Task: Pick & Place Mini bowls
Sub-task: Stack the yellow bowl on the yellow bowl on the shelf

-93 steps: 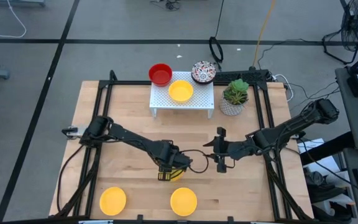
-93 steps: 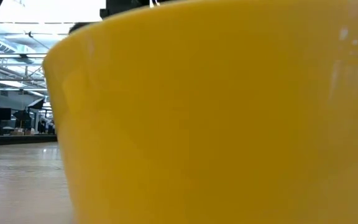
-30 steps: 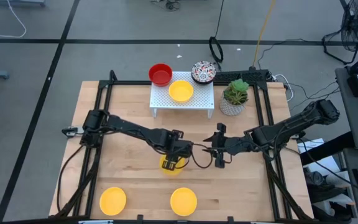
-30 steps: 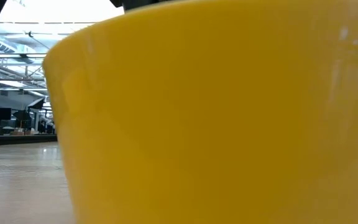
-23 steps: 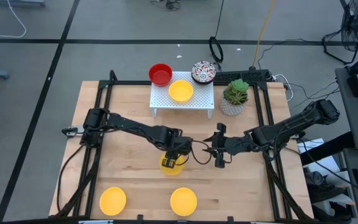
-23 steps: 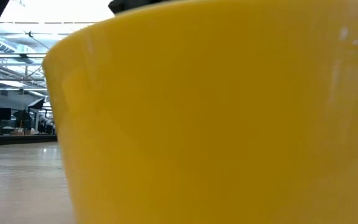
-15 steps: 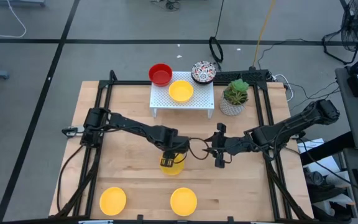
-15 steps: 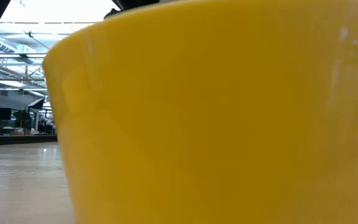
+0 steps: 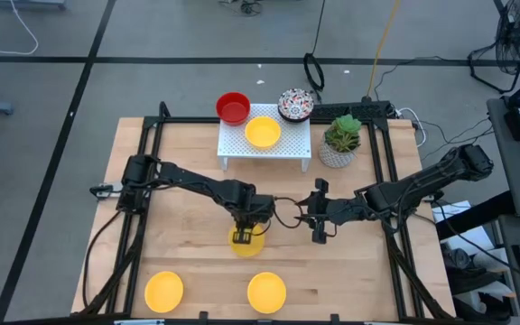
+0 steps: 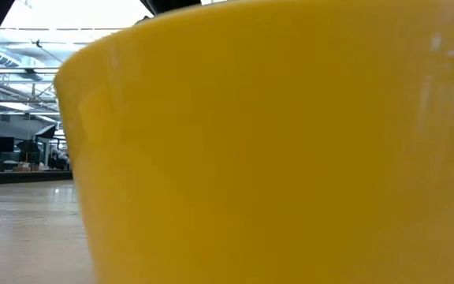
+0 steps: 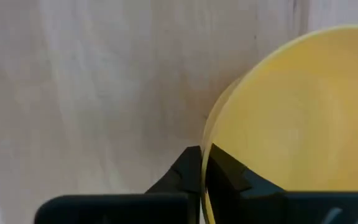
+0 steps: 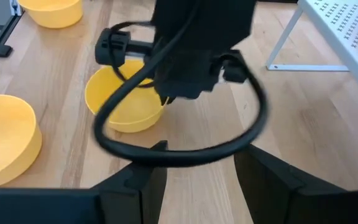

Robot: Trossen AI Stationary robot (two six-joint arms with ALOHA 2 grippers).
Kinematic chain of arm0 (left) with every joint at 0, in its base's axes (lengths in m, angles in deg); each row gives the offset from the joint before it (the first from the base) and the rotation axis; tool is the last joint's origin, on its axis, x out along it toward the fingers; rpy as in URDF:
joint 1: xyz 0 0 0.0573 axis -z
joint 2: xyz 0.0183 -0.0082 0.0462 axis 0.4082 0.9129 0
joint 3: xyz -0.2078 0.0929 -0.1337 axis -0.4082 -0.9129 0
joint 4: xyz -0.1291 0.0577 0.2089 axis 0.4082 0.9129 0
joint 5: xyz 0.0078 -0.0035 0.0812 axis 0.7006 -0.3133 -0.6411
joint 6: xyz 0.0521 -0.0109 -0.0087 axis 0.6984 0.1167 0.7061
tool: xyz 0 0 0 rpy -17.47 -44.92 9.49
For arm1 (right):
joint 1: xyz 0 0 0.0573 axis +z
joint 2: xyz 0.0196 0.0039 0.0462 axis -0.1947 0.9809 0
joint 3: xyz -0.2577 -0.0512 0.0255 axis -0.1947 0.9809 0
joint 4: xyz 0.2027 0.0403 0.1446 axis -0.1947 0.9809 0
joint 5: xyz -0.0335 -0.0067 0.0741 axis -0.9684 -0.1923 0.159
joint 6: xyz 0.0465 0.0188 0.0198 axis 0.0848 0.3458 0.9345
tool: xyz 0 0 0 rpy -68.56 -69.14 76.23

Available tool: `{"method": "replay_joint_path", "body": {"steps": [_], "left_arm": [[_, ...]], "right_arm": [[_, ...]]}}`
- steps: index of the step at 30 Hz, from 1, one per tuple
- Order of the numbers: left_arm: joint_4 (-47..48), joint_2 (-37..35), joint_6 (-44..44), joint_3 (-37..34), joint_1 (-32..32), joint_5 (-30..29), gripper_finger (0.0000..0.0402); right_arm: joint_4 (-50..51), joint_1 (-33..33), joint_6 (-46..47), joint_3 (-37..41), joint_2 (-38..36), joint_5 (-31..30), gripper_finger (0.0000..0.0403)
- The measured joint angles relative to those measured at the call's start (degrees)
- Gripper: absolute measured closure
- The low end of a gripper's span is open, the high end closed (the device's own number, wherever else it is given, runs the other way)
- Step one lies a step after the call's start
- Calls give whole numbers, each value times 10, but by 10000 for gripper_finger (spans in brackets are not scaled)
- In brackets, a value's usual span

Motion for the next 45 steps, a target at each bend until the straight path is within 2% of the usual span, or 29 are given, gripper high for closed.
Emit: {"method": "replay_joint_path", "body": {"steps": [7,15,18,20,24,28,32,38,45], "left_arm": [[22,-75,-12,0,-31,-13,391],[-1,-216,0,0,-96,-136,394],[-35,-260,5,0,-132,-187,383],[-78,-279,13,0,-162,-201,383],[-176,-292,31,1,-224,-192,395],[-229,-280,28,1,-283,-150,386],[-222,-258,0,0,-325,-120,380],[-231,-226,-10,0,-352,-84,395],[-233,-202,-9,0,-360,-76,372]], "right_arm": [[-1,1,0,0,0,0,231],[44,1,0,0,-18,2,231],[56,1,1,0,-35,1,231],[61,1,0,0,-46,1,231],[60,1,-3,0,-65,0,231],[63,1,-13,0,-73,0,231],[76,1,-16,0,-74,0,231],[83,-2,-27,0,-74,-1,231],[85,-4,-26,0,-74,-2,231]]}}
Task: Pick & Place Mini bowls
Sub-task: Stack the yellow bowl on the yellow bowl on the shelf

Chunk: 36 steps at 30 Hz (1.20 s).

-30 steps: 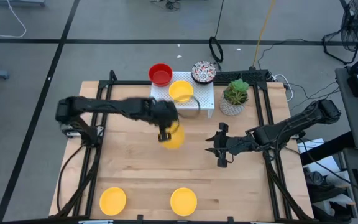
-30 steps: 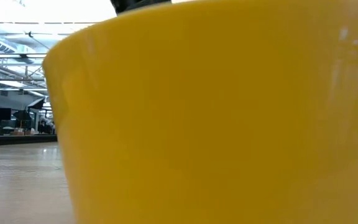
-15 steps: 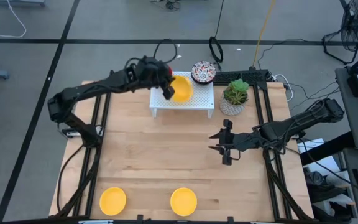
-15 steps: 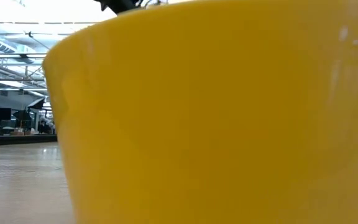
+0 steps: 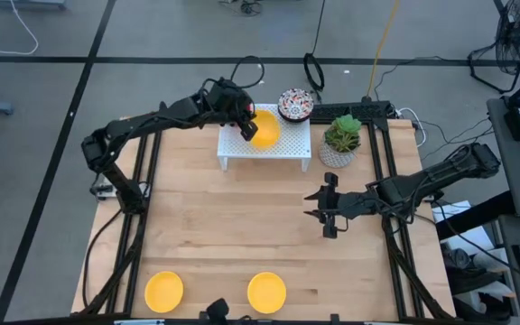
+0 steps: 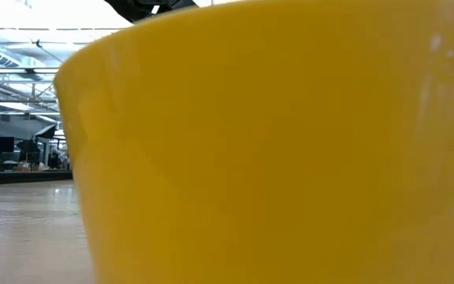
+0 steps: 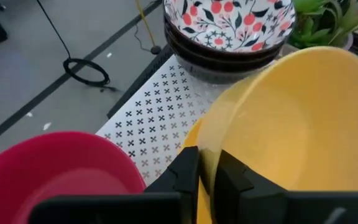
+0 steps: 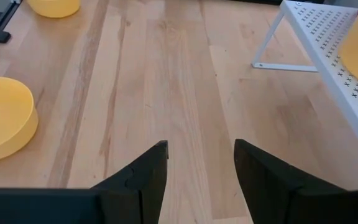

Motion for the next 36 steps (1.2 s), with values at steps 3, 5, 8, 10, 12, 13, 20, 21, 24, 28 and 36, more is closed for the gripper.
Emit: {"method": "replay_joint_path", "body": {"steps": [3,5,8,10,12,13,20,21,24,28,36], "left_arm": [[-2,-1,1,0,0,0,370],[-1,-1,-2,0,0,-7,370],[-1,-1,-5,0,0,-29,369],[-2,-1,-5,0,0,-34,369],[-8,-1,-5,0,0,-35,367],[-15,-1,-5,0,1,-35,364],[9,-35,-31,0,16,8,296],[25,-42,-39,0,22,23,284],[95,-61,-62,0,51,86,254],[217,-77,-101,0,118,153,233],[455,-77,-263,0,339,115,250]], "right_arm": [[0,0,0,0,0,0,231],[0,0,0,0,0,0,231],[0,0,0,0,0,0,231],[0,0,0,0,0,0,231],[0,0,0,0,0,0,231],[0,0,0,0,0,0,231],[2,0,0,0,0,0,231],[2,0,0,0,0,0,231],[6,0,0,0,0,0,231],[5,0,0,0,0,0,231],[4,0,0,0,0,0,231]]}}
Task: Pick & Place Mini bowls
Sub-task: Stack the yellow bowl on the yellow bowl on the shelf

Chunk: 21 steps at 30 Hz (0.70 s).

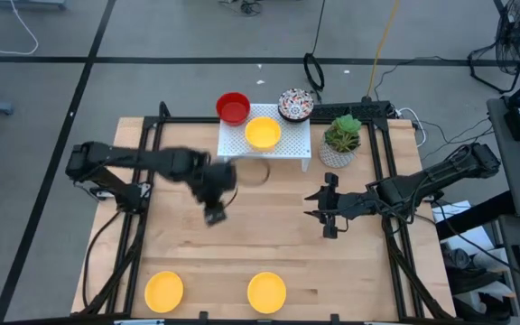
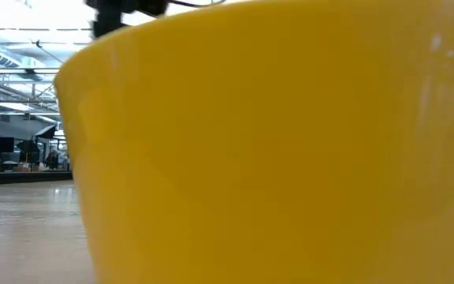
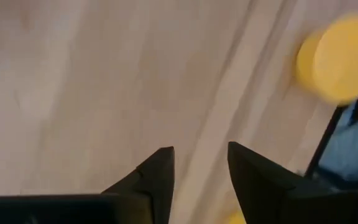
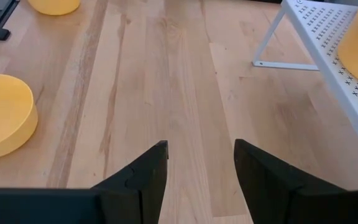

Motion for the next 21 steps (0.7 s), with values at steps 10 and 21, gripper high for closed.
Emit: {"method": "replay_joint_path", "body": {"steps": [10,21], "left_arm": [[112,0,-313,-54,249,-80,270],[-54,0,-471,-197,422,16,208]], "right_arm": [[-14,0,1,0,0,0,231],[-47,1,66,0,0,1,231]]}}
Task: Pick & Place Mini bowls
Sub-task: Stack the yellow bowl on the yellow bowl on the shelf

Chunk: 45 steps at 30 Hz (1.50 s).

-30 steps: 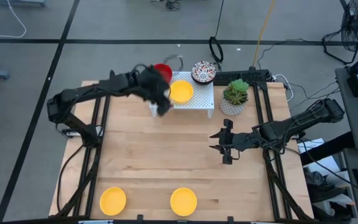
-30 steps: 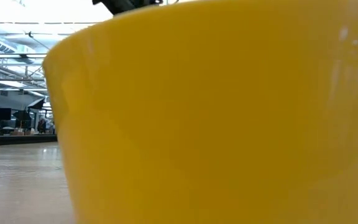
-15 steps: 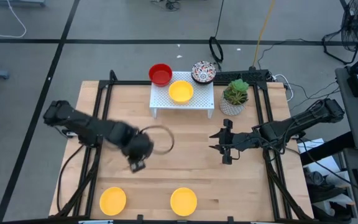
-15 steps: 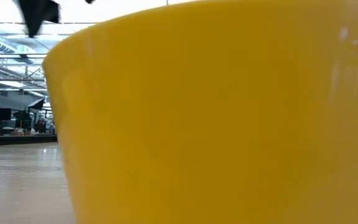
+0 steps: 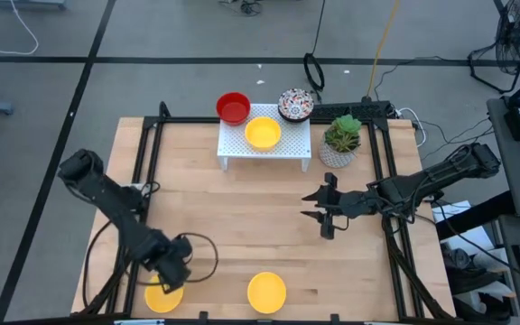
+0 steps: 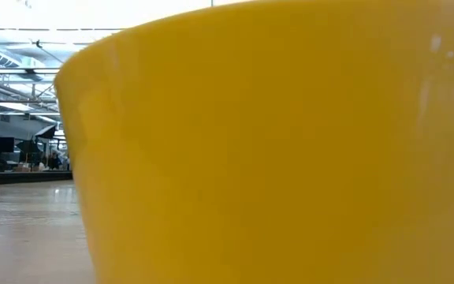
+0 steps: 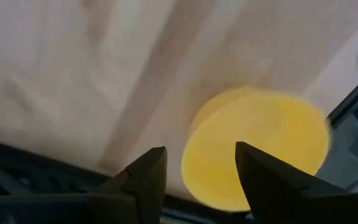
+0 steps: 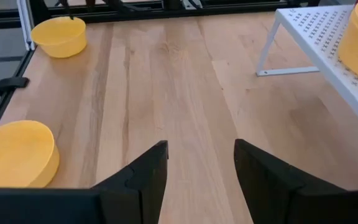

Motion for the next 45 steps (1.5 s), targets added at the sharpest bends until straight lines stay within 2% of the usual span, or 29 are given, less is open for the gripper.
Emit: {"method": "replay_joint_path", "body": {"steps": [6,14,18,24,26,28,35,41,45], "left_arm": [[-80,0,-44,-64,49,7,190],[-186,0,-52,-135,65,10,212],[-201,0,-45,-142,65,10,258],[-209,0,-2,-142,42,24,379],[-212,0,15,-142,27,37,391],[-213,-4,37,-142,13,40,386],[-211,-59,139,-141,-83,21,395],[-211,-131,250,-131,-231,-73,381],[-218,-158,357,-86,-339,-118,393]], "right_arm": [[1,0,24,0,0,0,231],[1,0,25,0,0,0,231],[1,0,24,0,0,0,231],[1,0,23,0,0,0,231],[1,0,24,0,0,0,231],[2,0,24,0,0,0,231],[4,0,24,0,0,0,231],[5,0,16,0,0,0,231],[8,0,9,0,0,0,231]]}}
